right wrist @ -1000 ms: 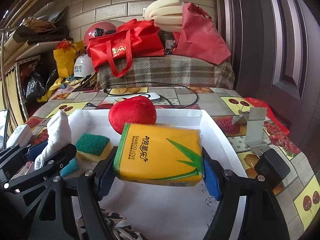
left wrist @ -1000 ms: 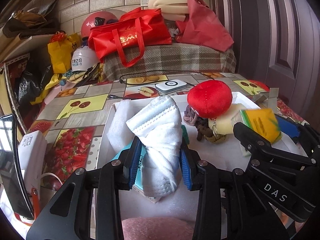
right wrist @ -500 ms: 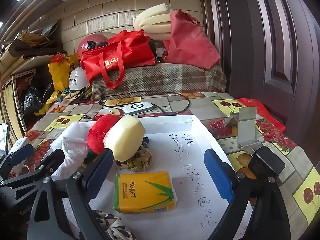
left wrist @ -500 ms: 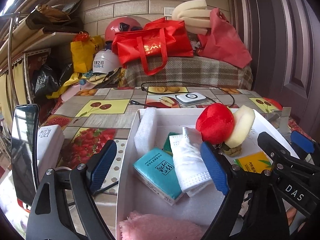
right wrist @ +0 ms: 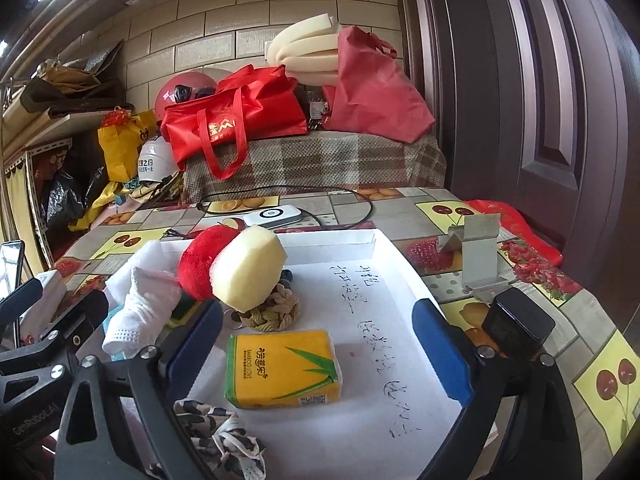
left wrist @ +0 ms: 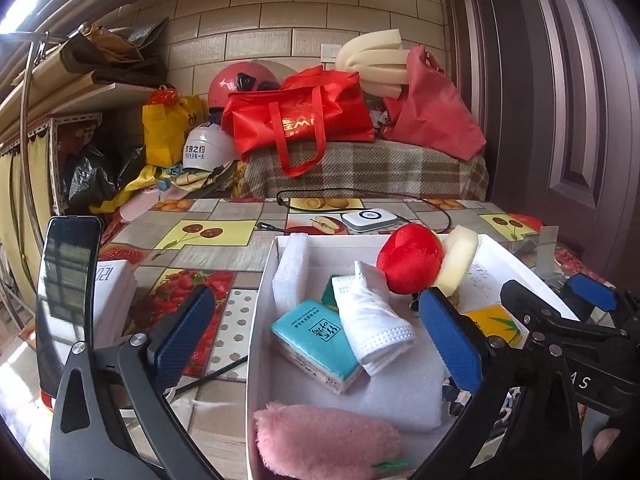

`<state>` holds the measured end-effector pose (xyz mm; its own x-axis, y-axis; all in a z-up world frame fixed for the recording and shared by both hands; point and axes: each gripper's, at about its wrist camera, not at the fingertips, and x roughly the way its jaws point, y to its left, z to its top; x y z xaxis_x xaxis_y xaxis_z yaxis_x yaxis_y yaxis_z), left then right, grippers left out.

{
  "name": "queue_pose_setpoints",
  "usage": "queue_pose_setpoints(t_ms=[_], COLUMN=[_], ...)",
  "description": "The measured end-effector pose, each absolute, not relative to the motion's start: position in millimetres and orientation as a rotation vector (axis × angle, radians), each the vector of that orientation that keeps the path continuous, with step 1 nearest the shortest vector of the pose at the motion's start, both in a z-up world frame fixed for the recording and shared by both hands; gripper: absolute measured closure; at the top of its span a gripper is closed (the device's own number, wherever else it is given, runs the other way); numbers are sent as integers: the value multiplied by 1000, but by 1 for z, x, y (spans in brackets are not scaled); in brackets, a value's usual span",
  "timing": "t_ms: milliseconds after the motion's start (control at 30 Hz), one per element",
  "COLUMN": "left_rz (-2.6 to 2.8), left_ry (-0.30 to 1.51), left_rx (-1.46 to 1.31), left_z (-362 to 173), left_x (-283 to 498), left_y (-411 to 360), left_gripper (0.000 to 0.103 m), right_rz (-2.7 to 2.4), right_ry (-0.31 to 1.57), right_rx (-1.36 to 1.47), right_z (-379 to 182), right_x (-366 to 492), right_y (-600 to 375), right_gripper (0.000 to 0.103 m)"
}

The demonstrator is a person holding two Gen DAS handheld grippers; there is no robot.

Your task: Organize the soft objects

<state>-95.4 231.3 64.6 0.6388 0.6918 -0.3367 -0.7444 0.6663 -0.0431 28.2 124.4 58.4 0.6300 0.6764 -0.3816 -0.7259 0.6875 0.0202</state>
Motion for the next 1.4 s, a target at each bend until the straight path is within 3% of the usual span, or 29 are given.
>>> queue_pose_setpoints(t_ms=[1067,1400], left_rz=[783,913], left_ry=[402,385], left_rx=[-197,-34], left_z=[57,61], left_x=[-140,-154], left_y=[162,107], left_gripper=[0,0], right_rz=[807,712], right_ry=[297,353], right_rx=[-169,25], right_z=[58,65], right_x=[-40,-40], right_y=[27,-40], right_gripper=[0,0])
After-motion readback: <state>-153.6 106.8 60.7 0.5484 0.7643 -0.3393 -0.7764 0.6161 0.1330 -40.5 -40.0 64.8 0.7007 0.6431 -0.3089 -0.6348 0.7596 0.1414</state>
